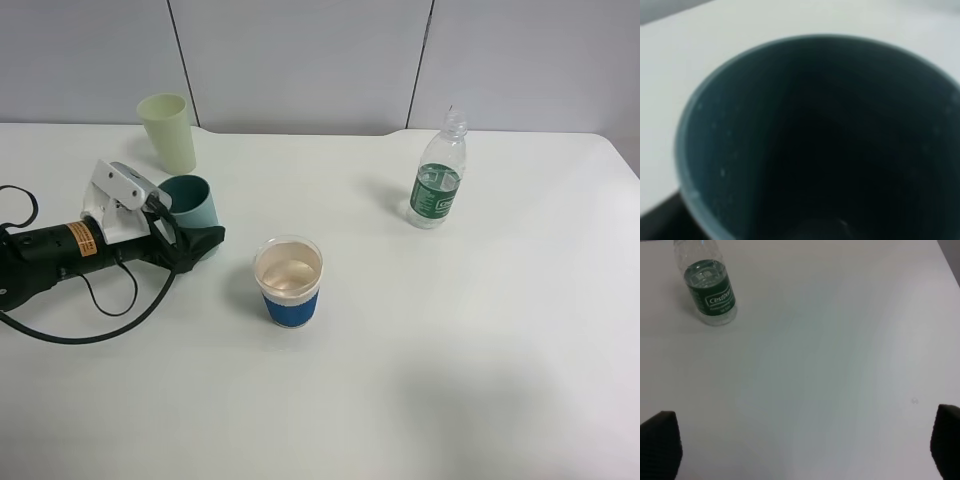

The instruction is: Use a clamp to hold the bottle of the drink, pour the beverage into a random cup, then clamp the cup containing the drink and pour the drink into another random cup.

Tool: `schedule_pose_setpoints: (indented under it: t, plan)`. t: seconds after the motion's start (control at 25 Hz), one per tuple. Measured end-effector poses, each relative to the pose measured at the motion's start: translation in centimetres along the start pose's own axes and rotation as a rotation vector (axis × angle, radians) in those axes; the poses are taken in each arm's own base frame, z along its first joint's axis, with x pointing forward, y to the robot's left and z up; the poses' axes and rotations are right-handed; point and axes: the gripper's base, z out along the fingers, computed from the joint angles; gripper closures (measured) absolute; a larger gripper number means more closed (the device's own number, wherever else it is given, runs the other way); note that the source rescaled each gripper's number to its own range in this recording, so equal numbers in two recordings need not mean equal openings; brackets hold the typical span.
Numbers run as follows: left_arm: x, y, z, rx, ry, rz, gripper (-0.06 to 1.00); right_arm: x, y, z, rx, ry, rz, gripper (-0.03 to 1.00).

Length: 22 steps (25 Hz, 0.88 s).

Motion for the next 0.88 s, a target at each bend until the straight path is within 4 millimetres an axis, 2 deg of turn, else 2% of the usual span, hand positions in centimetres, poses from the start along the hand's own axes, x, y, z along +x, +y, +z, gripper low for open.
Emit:
schedule_pose_setpoints:
  t: [0.04,0.08,0.16,0.32,0.56,0.88]
  plan:
    - [-0.1,0.0,0.0,-0.001,-0.003,-0.02,0.06,0.0,0.0,0.0,0.0,0.0,0.0,-0.03]
    - [-0.2,-0.1,-0.1,-0.001,-0.005,-0.03,0.01,0.0,0.0,0.0,0.0,0.0,0.0,-0.03]
    - [-0.8,-0.3,-0.5,-0.002,-0.018,-0.018,-0.03,0.0,0.0,0.0,0.0,0.0,0.0,-0.03]
    - [-2.2,-1.4,-2.3,-0.009,-0.044,0.055,-0.03,0.0,0.0,0.0,0.0,0.0,0.0,-0.03]
    - [-3.7,-3.9,-6.2,-0.05,-0.088,0.086,-0.03,0.0,0.0,0.0,0.0,0.0,0.0,-0.03]
    - [-6.8,-6.0,-10.5,-0.151,-0.235,0.161,-0.03,0.0,0.0,0.0,0.0,0.0,0.0,-0.03]
